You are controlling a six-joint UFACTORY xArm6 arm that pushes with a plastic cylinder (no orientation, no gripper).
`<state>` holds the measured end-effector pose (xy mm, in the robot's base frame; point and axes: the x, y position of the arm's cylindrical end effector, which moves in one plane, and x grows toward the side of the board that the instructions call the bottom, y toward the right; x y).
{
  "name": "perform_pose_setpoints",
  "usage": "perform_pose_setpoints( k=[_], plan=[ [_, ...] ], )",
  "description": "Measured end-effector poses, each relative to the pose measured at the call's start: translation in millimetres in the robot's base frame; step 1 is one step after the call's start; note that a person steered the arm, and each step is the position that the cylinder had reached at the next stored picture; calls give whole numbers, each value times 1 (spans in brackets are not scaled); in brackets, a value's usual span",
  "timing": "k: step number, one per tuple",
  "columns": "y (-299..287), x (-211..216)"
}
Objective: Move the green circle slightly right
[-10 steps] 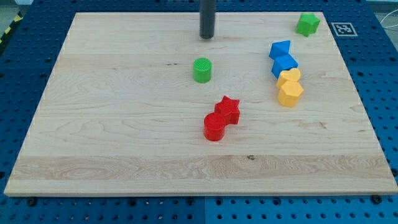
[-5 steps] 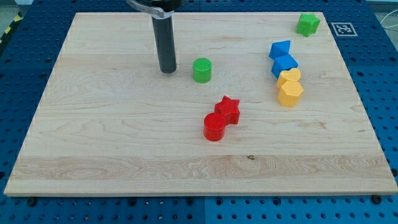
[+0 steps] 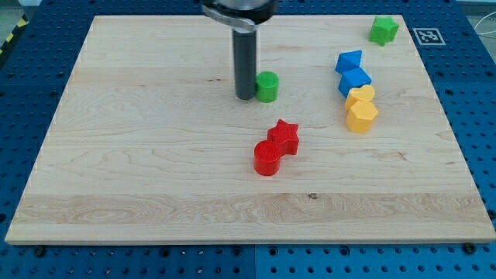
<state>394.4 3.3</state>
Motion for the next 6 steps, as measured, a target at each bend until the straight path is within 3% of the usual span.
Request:
perform_pose_setpoints(
  k=[4, 6],
  plan=[
    [19, 7],
    [26, -16]
  ],
)
